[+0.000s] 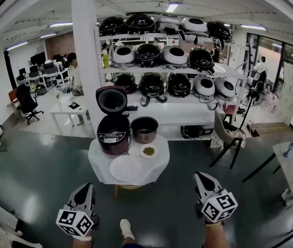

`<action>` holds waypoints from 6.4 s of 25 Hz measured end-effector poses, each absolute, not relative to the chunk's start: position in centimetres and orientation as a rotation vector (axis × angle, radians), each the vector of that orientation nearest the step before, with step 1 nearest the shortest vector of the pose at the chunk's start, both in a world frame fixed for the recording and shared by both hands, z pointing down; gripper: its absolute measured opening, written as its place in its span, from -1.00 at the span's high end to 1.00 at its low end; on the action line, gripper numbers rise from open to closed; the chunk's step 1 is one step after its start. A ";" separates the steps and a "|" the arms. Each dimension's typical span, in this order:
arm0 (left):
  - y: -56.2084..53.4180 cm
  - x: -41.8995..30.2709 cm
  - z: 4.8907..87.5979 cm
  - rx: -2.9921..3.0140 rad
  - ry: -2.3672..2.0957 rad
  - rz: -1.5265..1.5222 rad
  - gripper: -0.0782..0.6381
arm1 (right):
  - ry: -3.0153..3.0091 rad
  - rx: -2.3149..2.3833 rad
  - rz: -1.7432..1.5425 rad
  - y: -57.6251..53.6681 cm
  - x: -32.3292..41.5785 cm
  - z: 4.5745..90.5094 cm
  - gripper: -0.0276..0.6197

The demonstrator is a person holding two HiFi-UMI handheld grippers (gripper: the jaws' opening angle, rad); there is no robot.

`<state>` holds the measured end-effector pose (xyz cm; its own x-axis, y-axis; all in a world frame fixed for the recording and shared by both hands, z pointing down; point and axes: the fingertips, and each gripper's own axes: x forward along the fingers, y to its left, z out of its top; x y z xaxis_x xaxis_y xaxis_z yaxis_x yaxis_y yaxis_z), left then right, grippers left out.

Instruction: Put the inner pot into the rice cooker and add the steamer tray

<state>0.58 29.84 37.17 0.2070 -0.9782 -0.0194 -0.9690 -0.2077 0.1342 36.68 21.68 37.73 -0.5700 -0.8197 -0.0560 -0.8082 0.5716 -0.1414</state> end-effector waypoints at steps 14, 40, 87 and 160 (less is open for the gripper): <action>18.2 -6.0 35.3 2.408 -1.954 -0.168 0.72 | 2.614 -1.488 -0.093 8.5 30.3 34.4 0.90; -7.0 -21.1 34.4 2.491 -1.743 -0.219 0.72 | 2.652 -1.589 -0.135 -12.2 11.2 33.0 0.90; -24.1 -10.8 35.2 2.490 -1.783 -0.100 0.72 | 3.075 -1.435 -0.408 -40.5 14.3 49.7 -0.20; -27.6 -11.4 45.8 2.159 -1.906 0.046 0.72 | 3.180 -1.938 -1.059 -57.3 17.0 75.3 0.93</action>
